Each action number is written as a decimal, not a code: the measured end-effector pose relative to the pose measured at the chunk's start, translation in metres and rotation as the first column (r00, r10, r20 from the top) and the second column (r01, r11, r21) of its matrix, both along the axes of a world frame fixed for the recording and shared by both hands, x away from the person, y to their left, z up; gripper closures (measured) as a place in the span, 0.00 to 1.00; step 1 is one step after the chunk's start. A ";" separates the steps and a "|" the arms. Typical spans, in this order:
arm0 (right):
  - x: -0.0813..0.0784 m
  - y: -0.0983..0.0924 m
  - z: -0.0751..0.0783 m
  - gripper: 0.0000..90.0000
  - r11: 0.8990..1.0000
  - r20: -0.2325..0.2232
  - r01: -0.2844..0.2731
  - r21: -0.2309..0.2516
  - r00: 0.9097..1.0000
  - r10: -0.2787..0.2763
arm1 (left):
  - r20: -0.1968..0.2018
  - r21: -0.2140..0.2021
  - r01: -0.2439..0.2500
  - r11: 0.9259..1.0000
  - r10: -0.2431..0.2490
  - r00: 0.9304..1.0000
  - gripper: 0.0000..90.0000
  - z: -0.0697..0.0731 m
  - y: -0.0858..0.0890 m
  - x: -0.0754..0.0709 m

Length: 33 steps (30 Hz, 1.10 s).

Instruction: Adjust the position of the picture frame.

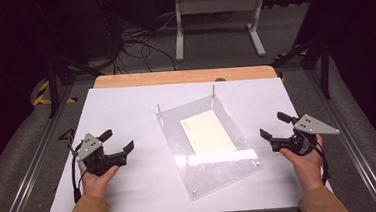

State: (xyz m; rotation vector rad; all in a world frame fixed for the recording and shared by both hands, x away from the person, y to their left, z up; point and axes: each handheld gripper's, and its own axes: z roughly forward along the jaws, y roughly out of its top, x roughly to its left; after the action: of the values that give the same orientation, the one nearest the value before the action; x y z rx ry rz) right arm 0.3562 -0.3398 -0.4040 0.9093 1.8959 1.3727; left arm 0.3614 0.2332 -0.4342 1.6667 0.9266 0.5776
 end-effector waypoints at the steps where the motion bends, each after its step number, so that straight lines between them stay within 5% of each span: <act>1: 0.000 -0.001 0.001 0.13 1.000 0.002 0.003 -0.003 1.000 -0.003 | 0.001 0.001 0.000 1.000 0.000 1.000 0.10 0.000 0.000 0.000; 20: -0.003 -0.006 0.011 0.12 1.000 0.026 0.022 0.002 0.999 -0.022 | 0.021 -0.013 0.005 1.000 -0.004 1.000 0.10 0.006 -0.001 -0.001; 25: 0.000 -0.001 0.012 0.11 0.999 -0.009 0.022 -0.041 1.000 -0.022 | 0.016 -0.008 0.007 1.000 -0.007 1.000 0.10 0.006 -0.002 -0.001; 33: 0.003 0.010 0.017 0.29 0.988 -0.090 -0.005 -0.156 0.996 -0.009 | 0.008 -0.007 0.009 1.000 -0.009 1.000 0.11 0.006 -0.001 -0.002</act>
State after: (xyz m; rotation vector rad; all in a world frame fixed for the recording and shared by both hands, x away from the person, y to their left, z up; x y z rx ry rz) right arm 0.3593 -0.3297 -0.3875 0.9080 2.0380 1.1803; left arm 0.3591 0.2322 -0.4283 1.6606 0.9136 0.5743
